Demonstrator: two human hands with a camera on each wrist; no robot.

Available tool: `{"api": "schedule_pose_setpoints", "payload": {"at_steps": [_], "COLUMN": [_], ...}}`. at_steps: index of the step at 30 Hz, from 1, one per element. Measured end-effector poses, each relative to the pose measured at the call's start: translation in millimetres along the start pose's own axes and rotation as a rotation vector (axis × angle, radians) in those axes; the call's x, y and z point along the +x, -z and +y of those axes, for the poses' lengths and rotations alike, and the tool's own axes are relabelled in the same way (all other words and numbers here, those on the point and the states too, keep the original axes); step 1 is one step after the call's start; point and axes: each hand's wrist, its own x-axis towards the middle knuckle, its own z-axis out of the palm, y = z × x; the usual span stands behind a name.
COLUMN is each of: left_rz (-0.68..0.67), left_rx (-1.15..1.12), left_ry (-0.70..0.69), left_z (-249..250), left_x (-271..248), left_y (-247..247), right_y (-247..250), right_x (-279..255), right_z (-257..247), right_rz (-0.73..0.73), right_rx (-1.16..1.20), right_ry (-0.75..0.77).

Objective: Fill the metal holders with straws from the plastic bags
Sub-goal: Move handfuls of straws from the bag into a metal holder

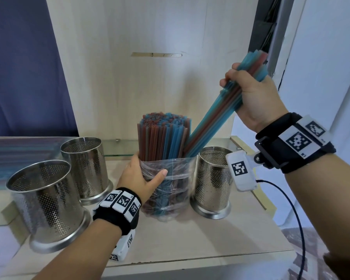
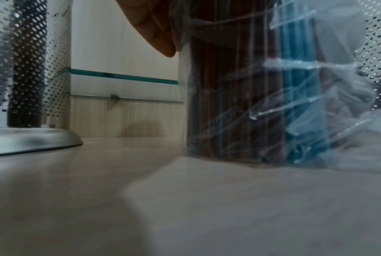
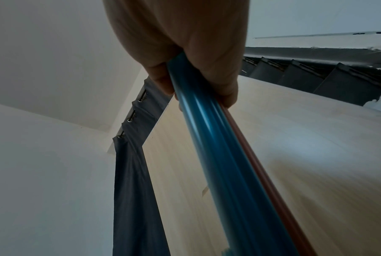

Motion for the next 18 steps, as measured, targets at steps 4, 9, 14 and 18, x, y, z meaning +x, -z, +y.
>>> {"api": "schedule_pose_setpoints", "payload": {"at_steps": [4, 9, 14, 18], "left_rz": [0.009, 0.001, 0.008, 0.003], "left_rx": [-0.021, -0.013, -0.012, -0.025], "left_ry": [-0.011, -0.004, -0.014, -0.022], "left_z": [1, -1, 0, -1], "left_x": [0, 0, 0, 0], "left_y": [0, -1, -1, -1], "right_y": [12, 34, 52, 56], "right_x": [2, 10, 14, 13], "right_z": [-17, -34, -32, 2], "right_rz": [0.01, 0.057, 0.07, 0.019], "right_rx": [0.033, 0.049, -0.054, -0.201], "right_ry": [0.076, 0.115, 0.075, -0.046]}}
